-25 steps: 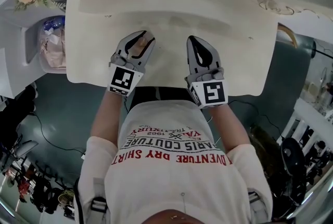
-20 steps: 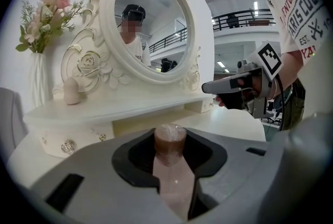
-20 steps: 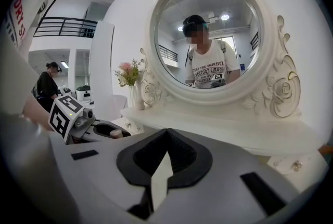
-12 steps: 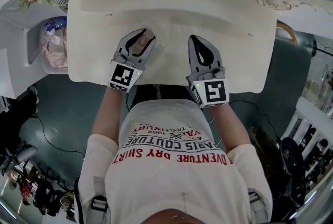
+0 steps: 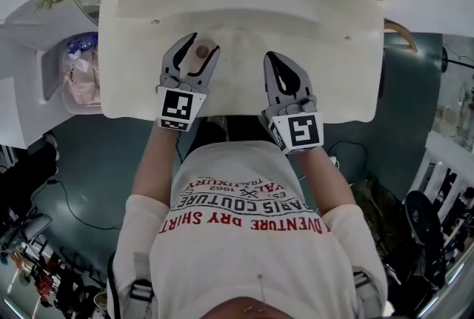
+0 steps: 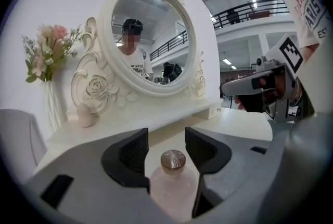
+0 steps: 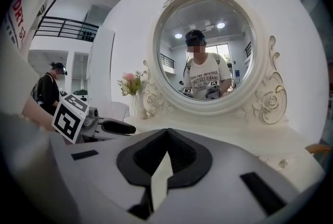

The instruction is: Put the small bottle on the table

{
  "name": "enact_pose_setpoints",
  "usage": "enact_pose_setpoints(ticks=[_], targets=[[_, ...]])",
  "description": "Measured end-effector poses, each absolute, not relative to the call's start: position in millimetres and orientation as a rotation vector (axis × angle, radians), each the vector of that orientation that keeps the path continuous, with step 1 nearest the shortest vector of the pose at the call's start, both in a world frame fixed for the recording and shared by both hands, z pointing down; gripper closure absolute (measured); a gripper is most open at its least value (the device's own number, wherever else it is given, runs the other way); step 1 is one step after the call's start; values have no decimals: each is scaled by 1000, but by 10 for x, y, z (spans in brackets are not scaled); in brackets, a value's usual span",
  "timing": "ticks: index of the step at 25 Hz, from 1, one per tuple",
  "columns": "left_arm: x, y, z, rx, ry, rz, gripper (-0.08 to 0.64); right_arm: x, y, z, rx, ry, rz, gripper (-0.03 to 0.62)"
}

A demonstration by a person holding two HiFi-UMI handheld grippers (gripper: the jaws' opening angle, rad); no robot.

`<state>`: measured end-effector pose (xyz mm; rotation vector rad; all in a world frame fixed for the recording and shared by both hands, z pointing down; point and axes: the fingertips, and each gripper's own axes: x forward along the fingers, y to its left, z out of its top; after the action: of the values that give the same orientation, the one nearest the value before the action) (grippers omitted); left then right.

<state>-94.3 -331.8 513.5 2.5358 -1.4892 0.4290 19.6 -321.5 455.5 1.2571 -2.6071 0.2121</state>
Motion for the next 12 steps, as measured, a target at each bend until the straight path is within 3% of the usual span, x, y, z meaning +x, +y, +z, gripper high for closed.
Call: enact_pose_setpoints(ticks=[5,9,12], targets=[[-1015,-3105,4752,2510,-1534,403,374,204,-3009,4353,1283,-2633,209,593],[-1062,-2978,4502,2550,-1547,381,484,207,-2932,4240,1314,-2642,184,594],[-1119,-2862,4322,2572,-1561,361,525,230,-2859,4148,1365,-2638,190,594]])
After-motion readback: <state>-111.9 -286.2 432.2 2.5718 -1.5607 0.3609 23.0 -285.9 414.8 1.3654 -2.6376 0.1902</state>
